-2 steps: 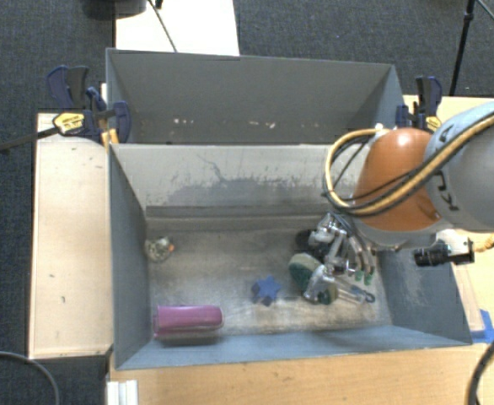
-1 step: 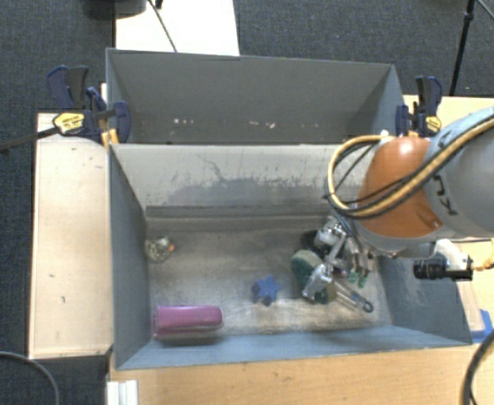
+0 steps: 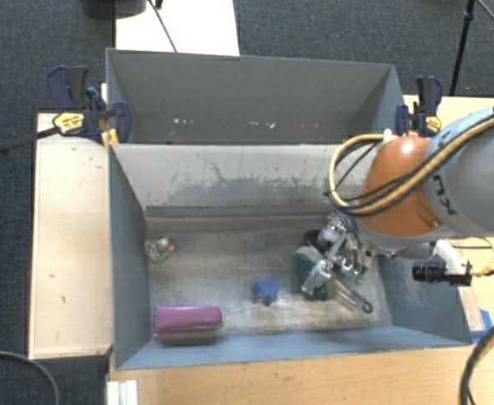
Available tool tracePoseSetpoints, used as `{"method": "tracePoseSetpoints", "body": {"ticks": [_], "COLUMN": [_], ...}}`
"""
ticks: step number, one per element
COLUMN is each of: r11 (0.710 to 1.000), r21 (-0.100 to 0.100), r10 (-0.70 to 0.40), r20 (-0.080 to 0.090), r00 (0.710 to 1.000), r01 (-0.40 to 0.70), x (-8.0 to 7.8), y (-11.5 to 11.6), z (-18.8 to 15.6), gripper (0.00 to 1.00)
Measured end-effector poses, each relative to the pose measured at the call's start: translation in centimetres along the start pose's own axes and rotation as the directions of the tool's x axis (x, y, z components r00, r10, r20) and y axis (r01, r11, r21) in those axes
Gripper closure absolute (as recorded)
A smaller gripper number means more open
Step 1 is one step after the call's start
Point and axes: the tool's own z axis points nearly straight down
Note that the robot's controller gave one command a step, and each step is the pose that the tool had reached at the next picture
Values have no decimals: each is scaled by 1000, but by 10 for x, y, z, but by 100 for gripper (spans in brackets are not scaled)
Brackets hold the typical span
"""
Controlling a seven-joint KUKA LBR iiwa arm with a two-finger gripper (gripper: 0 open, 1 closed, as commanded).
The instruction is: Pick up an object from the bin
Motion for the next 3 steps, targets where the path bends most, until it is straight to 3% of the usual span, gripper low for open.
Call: {"method": "tracePoseSetpoints", "body": {"ticks": [1, 2, 3], "r11": [1000, 1000, 1000], "r21": [-3, 16, 17], "r10": [0, -6, -13], "r20": [6, -27, -30], "r00": [1000, 1000, 999], "r01": [0, 7, 13], "x": [-2, -5, -6], "y": [0, 2, 3], "z": [-2, -42, -56], "gripper": [100, 100, 100]}}
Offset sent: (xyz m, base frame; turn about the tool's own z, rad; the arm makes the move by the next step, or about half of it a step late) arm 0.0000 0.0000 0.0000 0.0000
